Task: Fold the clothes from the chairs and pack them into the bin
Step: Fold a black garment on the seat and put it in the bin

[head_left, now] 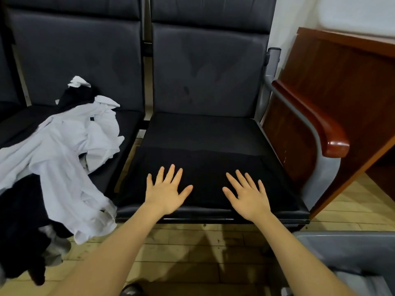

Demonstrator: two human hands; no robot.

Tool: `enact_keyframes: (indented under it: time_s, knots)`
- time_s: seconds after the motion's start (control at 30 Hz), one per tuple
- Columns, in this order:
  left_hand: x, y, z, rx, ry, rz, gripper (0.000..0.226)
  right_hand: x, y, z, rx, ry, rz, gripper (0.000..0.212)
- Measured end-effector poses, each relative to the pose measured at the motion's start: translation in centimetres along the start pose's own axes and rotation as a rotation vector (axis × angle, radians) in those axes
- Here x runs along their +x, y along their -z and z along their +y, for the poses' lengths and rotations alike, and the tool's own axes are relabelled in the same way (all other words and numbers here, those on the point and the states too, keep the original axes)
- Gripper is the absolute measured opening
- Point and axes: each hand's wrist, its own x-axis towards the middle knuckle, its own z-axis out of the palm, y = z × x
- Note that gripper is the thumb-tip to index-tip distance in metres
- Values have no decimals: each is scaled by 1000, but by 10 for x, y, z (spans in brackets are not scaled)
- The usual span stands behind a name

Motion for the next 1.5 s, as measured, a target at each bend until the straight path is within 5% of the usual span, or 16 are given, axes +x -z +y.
enact_keyframes:
  time_s: [0.13, 0.3, 0.47, 0.67, 0.87, 1.03, 1.27, 1.5]
  knots:
    - [8, 12, -6, -85, -2, -30, 69, 13, 7, -5, 28, 9, 11, 58]
    - [7, 20, -36, -150, 88, 304, 56, 22, 12, -37, 42, 143, 279, 45]
    - [12, 21, -73, -243, 264, 257, 51, 41, 7, -64, 220, 326, 111, 50]
    - [16, 21, -72, -176, 207, 274, 51, 49, 1, -47, 68, 246, -53, 51]
    - [21, 22, -57, -250, 280, 278, 68, 43, 9, -24, 71, 160, 152, 40]
    - [25, 23, -58, -355, 241, 394, 48, 44, 6, -21, 34, 112, 324, 36]
    - [29, 23, -58, -586, 130, 464, 39, 43, 4, -27, 34, 187, 35, 52]
    - [15, 57, -63, -782, -8, 704, 34, 47, -10, -84, 18, 176, 20, 54]
